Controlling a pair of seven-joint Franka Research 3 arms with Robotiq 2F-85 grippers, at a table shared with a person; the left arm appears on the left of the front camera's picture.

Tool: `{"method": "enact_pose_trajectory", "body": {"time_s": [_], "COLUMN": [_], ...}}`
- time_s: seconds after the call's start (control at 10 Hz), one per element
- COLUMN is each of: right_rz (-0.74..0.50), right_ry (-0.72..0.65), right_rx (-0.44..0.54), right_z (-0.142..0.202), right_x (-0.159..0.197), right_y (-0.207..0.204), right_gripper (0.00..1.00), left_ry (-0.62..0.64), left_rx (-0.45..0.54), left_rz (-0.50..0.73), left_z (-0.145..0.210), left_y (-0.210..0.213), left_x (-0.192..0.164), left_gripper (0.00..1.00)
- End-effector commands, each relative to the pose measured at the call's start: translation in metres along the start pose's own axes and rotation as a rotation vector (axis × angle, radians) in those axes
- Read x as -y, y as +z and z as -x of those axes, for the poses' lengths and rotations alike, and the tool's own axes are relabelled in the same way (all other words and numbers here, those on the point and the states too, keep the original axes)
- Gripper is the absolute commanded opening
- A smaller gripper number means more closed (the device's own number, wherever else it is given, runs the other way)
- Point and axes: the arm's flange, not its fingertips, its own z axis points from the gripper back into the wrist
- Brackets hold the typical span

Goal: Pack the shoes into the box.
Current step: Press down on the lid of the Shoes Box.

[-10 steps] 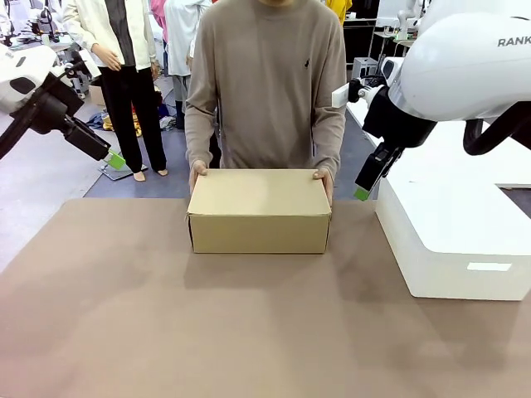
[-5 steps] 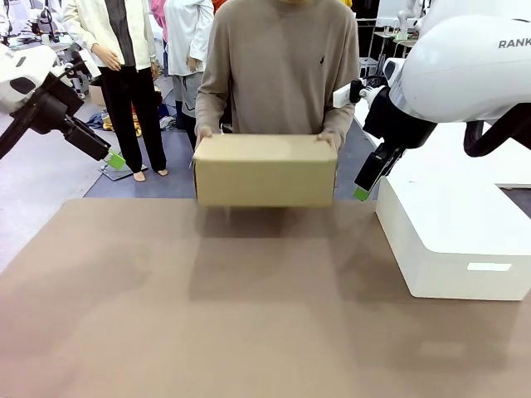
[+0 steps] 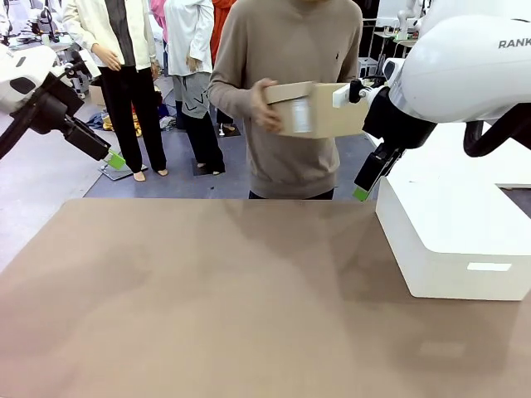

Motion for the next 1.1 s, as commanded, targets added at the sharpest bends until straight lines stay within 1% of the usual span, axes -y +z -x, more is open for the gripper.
{"method": "enact_pose_trajectory", "body": {"time_s": [0.0,1.0], "right_rz": [0.000,0.000], "right_ry": [0.003,0.003], "right_rx": [0.000,0.000], "right_z": [-0.0001,-0.0001], "right_x": [0.0013,0.0013], "right_y": [0.0009,0.0009], "right_gripper": [1.00,1.00], "left_ry": [0.006,0.006], "left_rx": [-0.005,-0.005], "left_rz": [-0.004,-0.004], "left_z": [0.0000,0.0000], "left_y": [0.0014,0.0014], "left_x": [-0.0013,-0.0013], "left_gripper": [1.00,1.00]}}
